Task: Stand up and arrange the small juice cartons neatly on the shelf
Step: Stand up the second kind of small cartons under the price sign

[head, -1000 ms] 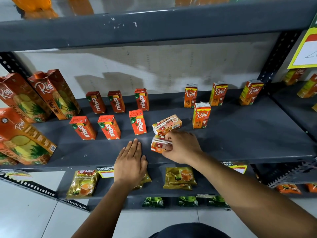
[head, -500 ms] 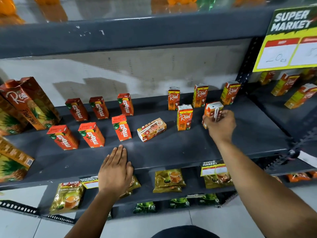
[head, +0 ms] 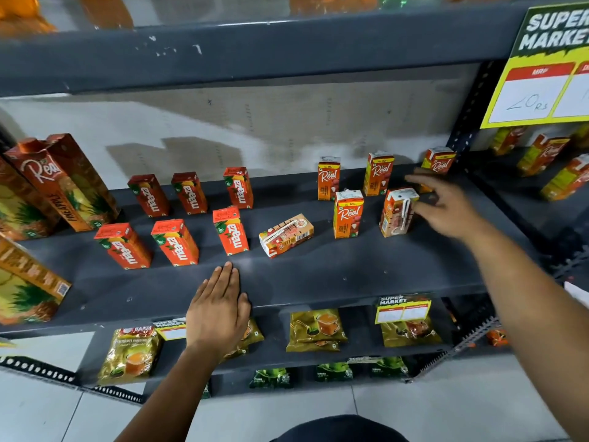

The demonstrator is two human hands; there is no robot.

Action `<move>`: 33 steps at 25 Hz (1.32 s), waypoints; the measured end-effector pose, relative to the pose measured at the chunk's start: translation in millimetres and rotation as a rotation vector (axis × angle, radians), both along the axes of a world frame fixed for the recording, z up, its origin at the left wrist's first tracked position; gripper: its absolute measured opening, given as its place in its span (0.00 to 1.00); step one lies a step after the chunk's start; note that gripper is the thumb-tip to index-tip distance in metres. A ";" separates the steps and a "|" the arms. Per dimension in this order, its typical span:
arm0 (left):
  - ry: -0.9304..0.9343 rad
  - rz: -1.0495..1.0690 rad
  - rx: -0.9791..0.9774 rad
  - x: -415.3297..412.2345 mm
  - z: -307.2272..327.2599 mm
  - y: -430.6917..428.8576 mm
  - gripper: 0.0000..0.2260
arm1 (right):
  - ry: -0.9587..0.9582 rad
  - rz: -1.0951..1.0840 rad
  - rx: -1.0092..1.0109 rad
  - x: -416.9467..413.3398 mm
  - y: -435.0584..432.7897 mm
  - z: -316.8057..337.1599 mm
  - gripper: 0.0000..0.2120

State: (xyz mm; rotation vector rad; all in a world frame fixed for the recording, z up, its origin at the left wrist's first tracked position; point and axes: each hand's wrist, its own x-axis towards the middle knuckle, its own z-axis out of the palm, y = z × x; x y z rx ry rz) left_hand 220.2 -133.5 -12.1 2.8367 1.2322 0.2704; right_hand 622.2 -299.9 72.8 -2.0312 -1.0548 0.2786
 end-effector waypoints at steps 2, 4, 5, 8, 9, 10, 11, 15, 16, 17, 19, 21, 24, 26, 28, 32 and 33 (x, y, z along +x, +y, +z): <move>-0.011 0.001 -0.003 1.1 2.7 -1.4 0.30 | -0.015 0.128 -0.145 8.5 2.3 18.3 0.19; -0.013 0.001 -0.010 2.1 5.2 -3.2 0.30 | -0.060 0.141 -0.231 7.2 7.1 28.7 0.15; -0.015 0.001 -0.011 2.0 6.0 -3.7 0.30 | -0.099 0.113 -0.257 4.0 10.1 32.1 0.13; -0.021 0.000 -0.010 2.2 7.2 -3.9 0.30 | -0.219 0.020 -0.330 -2.8 16.1 35.1 0.17; -0.019 0.000 -0.008 2.5 7.2 -4.1 0.31 | -0.205 0.045 -0.347 -1.8 16.2 35.1 0.19; -0.015 0.000 -0.005 2.7 6.9 -4.1 0.31 | -0.153 0.102 -0.347 0.5 15.7 36.5 0.24; -0.010 0.001 -0.004 2.5 6.4 -3.7 0.31 | -0.096 0.180 -0.353 3.8 14.9 38.9 0.29; -0.010 0.005 -0.007 1.8 5.1 -3.0 0.31 | -0.220 0.304 -0.471 12.1 15.1 44.6 0.28; -0.012 0.005 -0.008 1.8 5.3 -3.1 0.30 | -0.245 0.265 -0.462 10.8 17.2 45.3 0.27; -0.011 0.006 -0.011 1.8 5.5 -3.3 0.30 | -0.272 0.215 -0.461 7.2 19.3 46.6 0.26; -0.008 0.006 -0.015 1.6 5.6 -3.5 0.30 | -0.377 0.131 -0.507 -0.5 24.1 46.1 0.24; -0.013 0.005 -0.015 1.6 5.5 -3.3 0.30 | -0.475 0.090 -0.530 -6.6 27.0 43.8 0.23; -0.012 0.005 -0.016 1.4 5.5 -3.0 0.30 | -0.530 0.065 -0.543 -11.2 28.3 45.5 0.24; -0.012 0.004 -0.019 0.9 4.8 -2.7 0.30 | -0.504 0.091 -0.605 -9.9 27.2 46.7 0.26; -0.020 0.002 -0.020 0.7 5.0 -2.5 0.30 | -0.390 0.153 -0.635 -6.5 25.5 47.5 0.29; -0.021 0.000 -0.029 0.4 6.2 -3.4 0.29 | -0.197 0.266 -0.550 -2.9 25.1 51.9 0.31; -0.023 -0.002 -0.028 0.1 6.4 -3.5 0.29 | -0.179 0.280 -0.561 -1.3 25.1 52.4 0.31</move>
